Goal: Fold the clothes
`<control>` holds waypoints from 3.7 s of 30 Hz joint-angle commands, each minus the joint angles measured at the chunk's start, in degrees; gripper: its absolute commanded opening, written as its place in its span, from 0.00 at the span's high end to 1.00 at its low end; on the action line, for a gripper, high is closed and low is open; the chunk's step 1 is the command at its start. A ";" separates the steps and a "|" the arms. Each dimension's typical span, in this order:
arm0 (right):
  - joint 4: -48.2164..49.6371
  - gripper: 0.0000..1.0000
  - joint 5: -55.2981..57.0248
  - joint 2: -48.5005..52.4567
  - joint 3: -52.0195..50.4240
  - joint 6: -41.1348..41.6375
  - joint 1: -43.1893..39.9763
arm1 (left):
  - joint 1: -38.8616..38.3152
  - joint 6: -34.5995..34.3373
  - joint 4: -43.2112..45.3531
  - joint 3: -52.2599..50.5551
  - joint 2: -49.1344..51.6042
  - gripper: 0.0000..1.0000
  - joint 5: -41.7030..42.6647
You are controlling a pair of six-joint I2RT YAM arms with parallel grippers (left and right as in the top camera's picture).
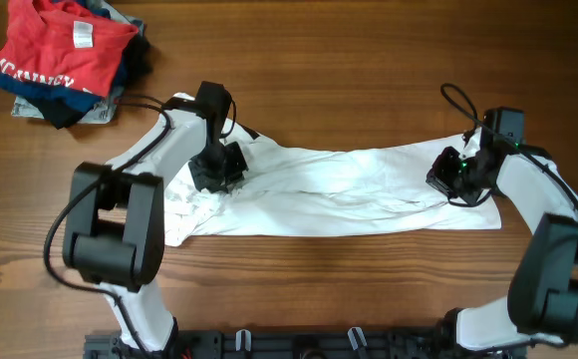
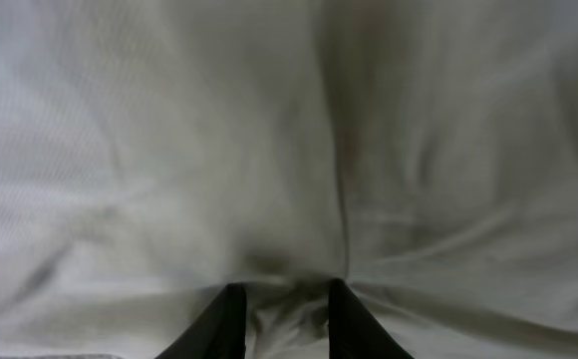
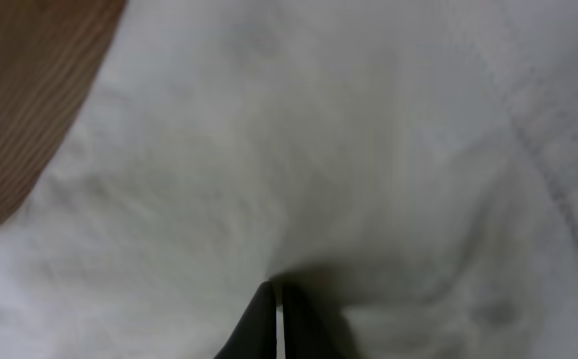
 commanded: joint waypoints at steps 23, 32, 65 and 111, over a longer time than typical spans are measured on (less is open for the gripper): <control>-14.99 0.82 7.04 1.95 20.28 2.62 -6.36 | 10.08 -3.87 -15.98 2.80 -7.45 0.73 -8.33; -18.99 0.00 8.72 -0.98 19.54 0.37 -17.25 | 10.08 -2.67 -18.64 2.73 -18.34 0.00 -8.09; -19.10 0.19 -16.00 22.14 12.81 -37.66 -25.07 | 9.81 -2.71 -14.19 -0.33 -17.97 0.00 -8.02; -23.41 0.96 25.94 1.14 18.62 -6.25 -1.40 | 9.81 -2.69 -14.86 -0.33 -17.97 0.00 -4.61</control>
